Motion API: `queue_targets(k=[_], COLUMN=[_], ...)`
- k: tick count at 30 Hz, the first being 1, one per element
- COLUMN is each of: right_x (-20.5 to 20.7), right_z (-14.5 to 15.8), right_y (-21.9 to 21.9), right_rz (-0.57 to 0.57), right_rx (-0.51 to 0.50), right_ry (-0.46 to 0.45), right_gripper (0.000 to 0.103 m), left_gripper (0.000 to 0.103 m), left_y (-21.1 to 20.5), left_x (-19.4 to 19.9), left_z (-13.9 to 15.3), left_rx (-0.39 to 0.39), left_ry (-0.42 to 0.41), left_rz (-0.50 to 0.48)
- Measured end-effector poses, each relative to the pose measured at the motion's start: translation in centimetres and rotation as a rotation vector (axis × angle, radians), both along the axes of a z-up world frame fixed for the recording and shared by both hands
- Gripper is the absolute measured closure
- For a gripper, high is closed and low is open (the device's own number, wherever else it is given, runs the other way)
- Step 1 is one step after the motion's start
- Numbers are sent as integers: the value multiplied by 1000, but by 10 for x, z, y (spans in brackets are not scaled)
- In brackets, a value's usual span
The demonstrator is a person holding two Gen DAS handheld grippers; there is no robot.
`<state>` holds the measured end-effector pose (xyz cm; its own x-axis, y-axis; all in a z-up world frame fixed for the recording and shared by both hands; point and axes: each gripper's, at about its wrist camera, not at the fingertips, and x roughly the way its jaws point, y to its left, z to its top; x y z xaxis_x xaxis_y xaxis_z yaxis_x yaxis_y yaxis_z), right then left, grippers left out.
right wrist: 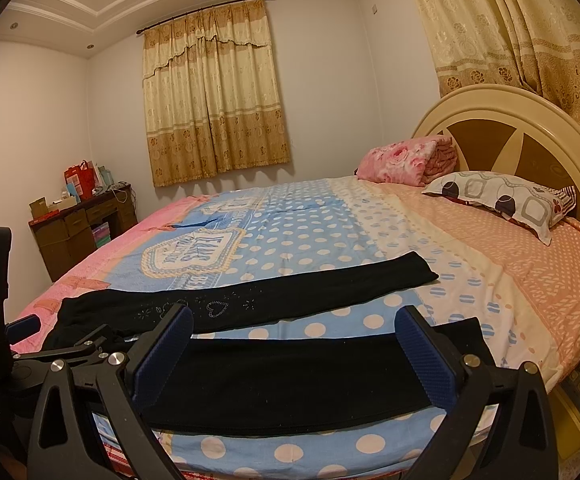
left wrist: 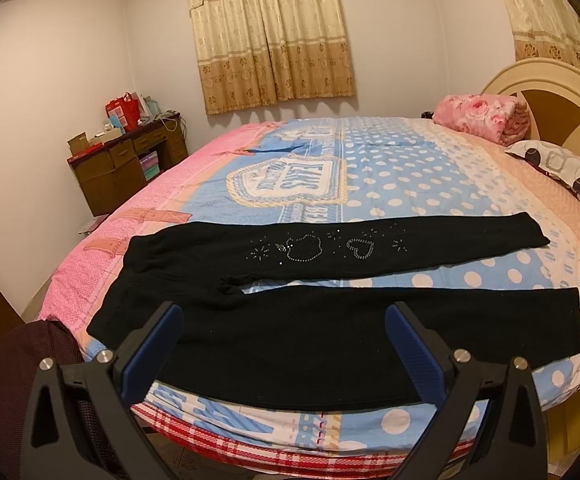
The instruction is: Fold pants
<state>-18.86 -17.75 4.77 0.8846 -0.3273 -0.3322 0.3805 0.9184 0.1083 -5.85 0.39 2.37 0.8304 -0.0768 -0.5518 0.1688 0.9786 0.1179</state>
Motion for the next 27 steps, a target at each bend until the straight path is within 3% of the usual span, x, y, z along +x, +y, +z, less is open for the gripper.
queue_targets(k=[14, 27], right_x=[1, 27], right_z=[0, -42], right_y=[-2, -39], right_rz=[-3, -42], right_rx=[0, 73], right_ry=[4, 117], right_gripper=[1, 1], left_gripper=[0, 0], left_y=[3, 15], left_x=[1, 45], left_z=[-8, -52], left_rx=[4, 38], left_ry=[11, 108], left_rz=[0, 52])
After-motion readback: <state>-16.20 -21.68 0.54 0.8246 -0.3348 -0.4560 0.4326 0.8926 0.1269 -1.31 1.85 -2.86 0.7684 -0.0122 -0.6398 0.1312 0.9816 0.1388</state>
